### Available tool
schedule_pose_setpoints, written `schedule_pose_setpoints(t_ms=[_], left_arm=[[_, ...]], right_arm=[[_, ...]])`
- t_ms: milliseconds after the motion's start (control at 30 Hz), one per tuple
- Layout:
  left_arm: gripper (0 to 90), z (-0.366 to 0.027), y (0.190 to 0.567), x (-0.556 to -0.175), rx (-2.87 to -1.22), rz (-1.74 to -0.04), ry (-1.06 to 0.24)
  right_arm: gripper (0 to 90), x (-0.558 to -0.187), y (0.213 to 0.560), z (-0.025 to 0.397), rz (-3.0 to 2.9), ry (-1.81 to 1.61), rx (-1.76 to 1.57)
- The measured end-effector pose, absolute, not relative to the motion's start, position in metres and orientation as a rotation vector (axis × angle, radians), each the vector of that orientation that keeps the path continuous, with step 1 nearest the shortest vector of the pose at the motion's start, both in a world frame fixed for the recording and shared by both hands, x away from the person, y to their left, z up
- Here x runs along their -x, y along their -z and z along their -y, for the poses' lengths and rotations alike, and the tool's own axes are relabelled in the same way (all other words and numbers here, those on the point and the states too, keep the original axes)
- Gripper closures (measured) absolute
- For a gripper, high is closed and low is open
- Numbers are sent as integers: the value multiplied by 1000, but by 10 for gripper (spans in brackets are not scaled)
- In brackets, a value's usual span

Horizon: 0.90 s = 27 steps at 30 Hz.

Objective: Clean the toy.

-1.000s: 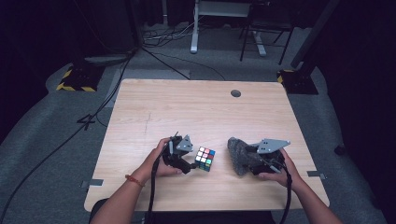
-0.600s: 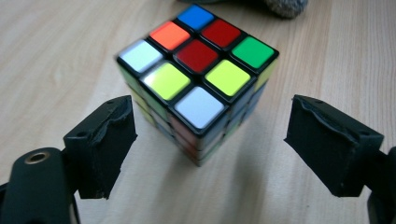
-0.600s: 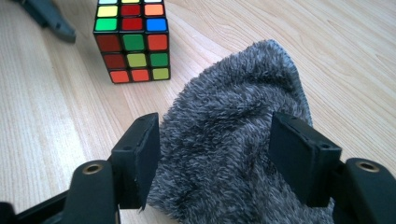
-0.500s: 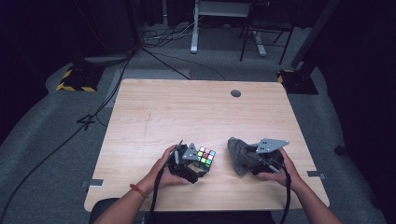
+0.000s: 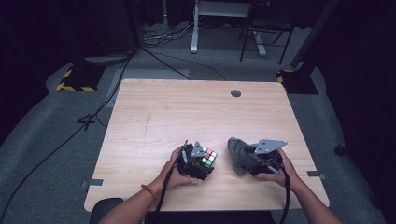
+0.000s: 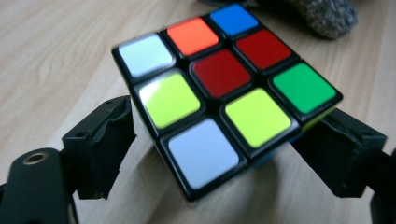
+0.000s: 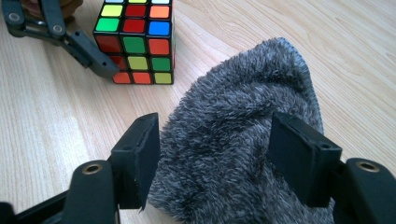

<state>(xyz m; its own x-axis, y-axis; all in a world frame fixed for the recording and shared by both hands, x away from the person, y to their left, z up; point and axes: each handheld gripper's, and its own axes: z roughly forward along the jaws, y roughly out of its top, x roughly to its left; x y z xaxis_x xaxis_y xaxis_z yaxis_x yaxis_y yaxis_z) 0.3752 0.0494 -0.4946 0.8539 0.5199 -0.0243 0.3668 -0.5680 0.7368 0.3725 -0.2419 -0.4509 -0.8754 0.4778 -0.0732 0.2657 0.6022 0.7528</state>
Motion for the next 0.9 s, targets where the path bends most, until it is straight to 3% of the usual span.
schedule_pose_setpoints(t_ms=[267, 367, 667, 733, 900], left_arm=[[159, -48, 496, -378, -2225, -610, -270], [286, -50, 497, -380, -2218, -604, -259], [331, -51, 496, -382, -2225, -571, -247], [326, -50, 496, -382, -2222, -561, -243], [209, -43, 499, -381, -2257, -539, -248]], right_arm=[[347, -373, 452, 241, -2567, -1132, -612], [347, -374, 453, 242, -2562, -1126, -620], [349, -375, 454, 243, -2562, -1101, -626], [349, -376, 454, 243, -2559, -1102, -629], [350, -375, 454, 243, -2561, -1103, -626]])
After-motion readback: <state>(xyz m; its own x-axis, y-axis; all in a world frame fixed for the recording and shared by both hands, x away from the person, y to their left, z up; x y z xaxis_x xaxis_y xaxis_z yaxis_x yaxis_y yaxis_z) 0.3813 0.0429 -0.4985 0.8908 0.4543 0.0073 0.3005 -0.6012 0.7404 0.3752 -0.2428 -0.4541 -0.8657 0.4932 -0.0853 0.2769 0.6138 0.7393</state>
